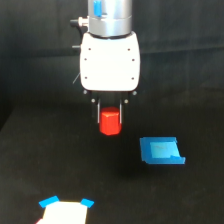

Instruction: Pick up the red object from the table

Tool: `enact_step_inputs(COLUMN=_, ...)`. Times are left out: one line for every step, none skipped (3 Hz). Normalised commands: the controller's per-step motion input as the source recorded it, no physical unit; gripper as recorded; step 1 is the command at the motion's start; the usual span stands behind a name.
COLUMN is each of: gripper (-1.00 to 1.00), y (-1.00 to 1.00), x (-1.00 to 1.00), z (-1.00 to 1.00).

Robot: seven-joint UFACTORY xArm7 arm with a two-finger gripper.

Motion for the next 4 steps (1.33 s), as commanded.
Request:
enact_step_inputs(gripper=-1.00, y=-0.28, x=-0.17, z=0.10)
enact_step_inputs(gripper=-0.54, y=0.11, x=0.18, z=-0.16)
enact_step_inputs(gripper=-1.00, y=-0.39, x=0.05, z=-0.19)
enact_step_inputs(gripper=-0.85, y=-0.27, x=0.27, z=-0.28)
